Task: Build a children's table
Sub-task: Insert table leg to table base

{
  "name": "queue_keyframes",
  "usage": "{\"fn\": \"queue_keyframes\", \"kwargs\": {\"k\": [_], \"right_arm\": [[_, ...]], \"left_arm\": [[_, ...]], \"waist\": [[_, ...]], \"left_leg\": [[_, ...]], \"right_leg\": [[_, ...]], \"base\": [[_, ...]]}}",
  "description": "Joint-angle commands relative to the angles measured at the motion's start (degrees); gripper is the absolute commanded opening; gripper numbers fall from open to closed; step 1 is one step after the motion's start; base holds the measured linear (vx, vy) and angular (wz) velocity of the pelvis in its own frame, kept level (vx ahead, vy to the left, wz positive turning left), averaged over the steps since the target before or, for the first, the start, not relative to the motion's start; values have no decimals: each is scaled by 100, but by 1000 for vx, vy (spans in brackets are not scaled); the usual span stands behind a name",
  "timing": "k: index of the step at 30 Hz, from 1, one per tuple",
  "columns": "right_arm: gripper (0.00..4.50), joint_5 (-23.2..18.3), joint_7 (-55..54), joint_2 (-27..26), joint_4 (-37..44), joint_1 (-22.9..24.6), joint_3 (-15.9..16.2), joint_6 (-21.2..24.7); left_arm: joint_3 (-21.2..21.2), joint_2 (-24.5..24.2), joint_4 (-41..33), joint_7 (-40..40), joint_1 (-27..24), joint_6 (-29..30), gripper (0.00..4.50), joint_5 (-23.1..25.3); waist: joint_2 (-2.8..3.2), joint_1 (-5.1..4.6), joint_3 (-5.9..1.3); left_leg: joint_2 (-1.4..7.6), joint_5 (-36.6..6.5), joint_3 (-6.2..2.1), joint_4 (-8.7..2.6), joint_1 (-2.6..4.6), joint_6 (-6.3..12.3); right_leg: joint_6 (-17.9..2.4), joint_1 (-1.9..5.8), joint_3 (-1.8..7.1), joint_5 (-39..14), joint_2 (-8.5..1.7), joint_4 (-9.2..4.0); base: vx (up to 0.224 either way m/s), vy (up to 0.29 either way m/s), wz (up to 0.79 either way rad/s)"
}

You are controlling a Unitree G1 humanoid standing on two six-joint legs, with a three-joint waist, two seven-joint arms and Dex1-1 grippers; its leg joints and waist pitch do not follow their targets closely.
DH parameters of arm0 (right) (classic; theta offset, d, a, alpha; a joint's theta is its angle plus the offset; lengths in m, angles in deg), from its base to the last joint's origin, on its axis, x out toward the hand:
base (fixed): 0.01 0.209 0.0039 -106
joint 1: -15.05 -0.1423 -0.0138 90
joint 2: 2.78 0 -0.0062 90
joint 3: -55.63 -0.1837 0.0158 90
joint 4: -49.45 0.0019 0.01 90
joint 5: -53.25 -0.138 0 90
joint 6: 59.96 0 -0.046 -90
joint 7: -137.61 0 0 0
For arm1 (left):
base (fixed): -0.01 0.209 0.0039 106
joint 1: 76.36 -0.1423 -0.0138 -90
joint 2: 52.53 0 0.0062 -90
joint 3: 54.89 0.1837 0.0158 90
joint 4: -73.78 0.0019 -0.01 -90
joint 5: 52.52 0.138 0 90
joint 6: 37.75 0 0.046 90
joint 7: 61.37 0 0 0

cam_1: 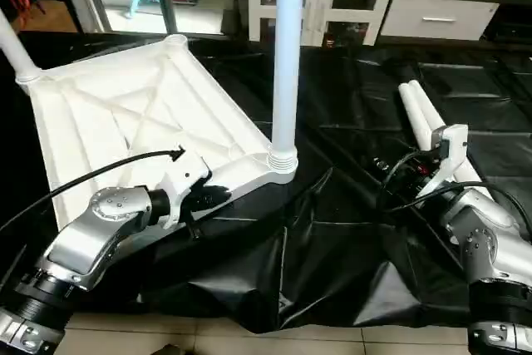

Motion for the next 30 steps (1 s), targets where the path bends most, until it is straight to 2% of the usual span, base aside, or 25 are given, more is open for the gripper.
{"fn": "queue_keyframes", "kwargs": {"k": [1,10,23,24,25,26,27,28,29,30], "right_arm": [[444,-50,13,34,-33,-25,-44,-2],[444,-50,13,34,-33,-25,-44,-2],[444,-54,86,54,-25,-33,-72,7],[444,446,412,-186,-125,-310,610,-336],[444,806,670,-373,-210,-522,1123,-578],[444,1038,837,-495,-266,-665,1457,-733],[444,1038,837,-495,-266,-665,1457,-733],[444,1152,918,-558,-298,-741,1626,-817],[444,1136,966,-537,-292,-759,1627,-797],[444,1134,984,-528,-289,-768,1630,-791]], "left_arm": [[116,10,-171,-97,-17,-53,0,-77],[116,10,-171,-97,-17,-53,0,-77],[107,0,-179,-162,-39,-112,0,-79],[200,-39,-327,-382,-92,-195,0,-123],[273,-70,-429,-545,-123,-251,0,-152],[326,-92,-499,-653,-141,-281,0,-170],[326,-92,-499,-653,-141,-281,0,-170],[354,-104,-529,-706,-144,-295,0,-181],[379,-119,-533,-745,-137,-300,0,-178],[392,-127,-537,-763,-136,-302,0,-176]], "waist": [[-102,-1,-469],[-104,8,-490],[-108,11,-477],[-122,17,-484],[-108,5,-480],[-113,-67,-451],[-85,-66,-458],[-59,-86,-447],[-27,-14,-444],[-49,19,-454]], "left_leg": [[16,630,20,-199,153,813],[5,736,16,-169,141,851],[6,535,21,-151,133,823],[11,504,14,-148,128,833],[6,498,10,-147,110,820],[-20,418,1,-169,54,780],[0,298,7,-154,99,772],[34,164,9,-159,134,775],[70,172,21,-165,178,758],[59,231,15,-158,184,736]], "right_leg": [[-1608,297,148,2784,-263,-230],[-1628,308,145,2860,-261,-202],[-1639,297,149,2553,-270,-206],[-1657,288,136,2492,-281,-201],[-1672,288,130,2442,-287,-192],[-1649,308,107,2242,-285,-201],[-1675,261,108,2110,-301,-208],[-1720,237,130,1936,-323,-230],[-1748,217,160,1934,-324,-243],[-1745,236,152,1983,-290,-229]], "base": [[0,0,0],[0,0,0],[0,0,0],[0,0,0],[0,0,0],[0,0,0],[0,0,0],[0,0,0],[0,0,0],[0,0,0]]}}
